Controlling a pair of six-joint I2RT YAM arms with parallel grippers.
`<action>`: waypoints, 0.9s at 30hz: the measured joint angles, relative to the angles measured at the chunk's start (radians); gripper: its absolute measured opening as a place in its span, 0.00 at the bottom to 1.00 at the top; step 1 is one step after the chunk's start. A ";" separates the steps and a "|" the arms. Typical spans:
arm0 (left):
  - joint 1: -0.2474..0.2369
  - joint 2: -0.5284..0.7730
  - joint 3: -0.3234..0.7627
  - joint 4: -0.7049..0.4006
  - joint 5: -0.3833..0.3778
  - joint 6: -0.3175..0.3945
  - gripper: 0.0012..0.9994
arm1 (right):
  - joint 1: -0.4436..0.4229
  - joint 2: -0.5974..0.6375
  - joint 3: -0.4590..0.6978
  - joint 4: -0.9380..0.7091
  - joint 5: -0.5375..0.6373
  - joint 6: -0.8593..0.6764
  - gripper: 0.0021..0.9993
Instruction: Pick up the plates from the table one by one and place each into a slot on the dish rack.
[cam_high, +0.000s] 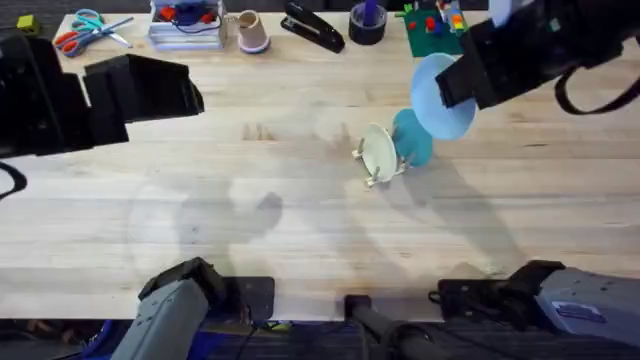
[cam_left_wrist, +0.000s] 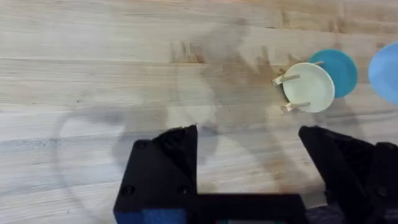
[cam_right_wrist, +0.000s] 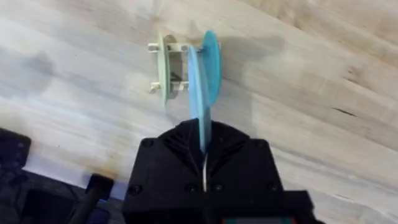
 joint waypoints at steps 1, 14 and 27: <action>0.000 0.000 0.000 0.000 0.000 0.000 0.99 | 0.000 0.000 0.000 0.000 0.006 0.003 0.03; 0.000 0.000 0.000 0.000 0.000 0.000 0.99 | 0.000 0.000 -0.013 0.009 0.034 0.028 0.03; 0.000 0.000 0.000 0.000 0.000 0.000 0.99 | 0.000 0.000 -0.065 0.058 0.003 0.032 0.03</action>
